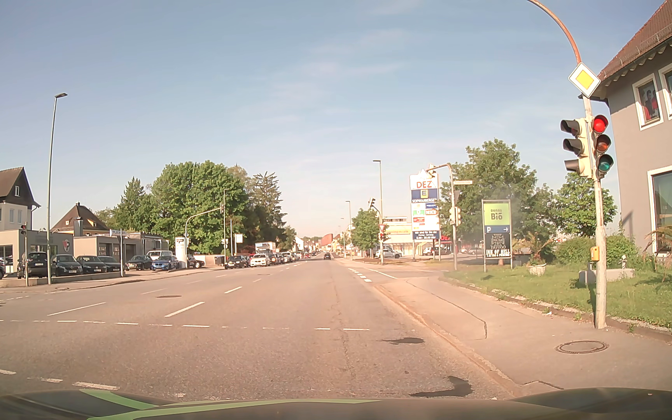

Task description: Follow the waypoints while adhering to traffic rules and regulations

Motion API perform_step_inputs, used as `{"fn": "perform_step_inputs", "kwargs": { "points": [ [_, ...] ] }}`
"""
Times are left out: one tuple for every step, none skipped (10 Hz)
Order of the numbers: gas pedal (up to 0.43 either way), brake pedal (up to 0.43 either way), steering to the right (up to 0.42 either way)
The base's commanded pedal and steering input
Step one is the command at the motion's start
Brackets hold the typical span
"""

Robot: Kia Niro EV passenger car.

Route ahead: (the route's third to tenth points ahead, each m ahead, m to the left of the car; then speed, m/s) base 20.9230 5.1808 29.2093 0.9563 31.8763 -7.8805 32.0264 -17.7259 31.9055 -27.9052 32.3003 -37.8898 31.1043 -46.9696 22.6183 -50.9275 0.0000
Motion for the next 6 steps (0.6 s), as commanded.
{"fn": "perform_step_inputs", "kwargs": {
  "points": [
    [0.000, 0.354, 0.002],
    [0.000, 0.354, 0.002],
    [0.000, 0.354, 0.002],
    [0.000, 0.354, 0.002],
    [0.000, 0.354, 0.002],
    [0.000, 0.354, 0.002]
  ]
}}
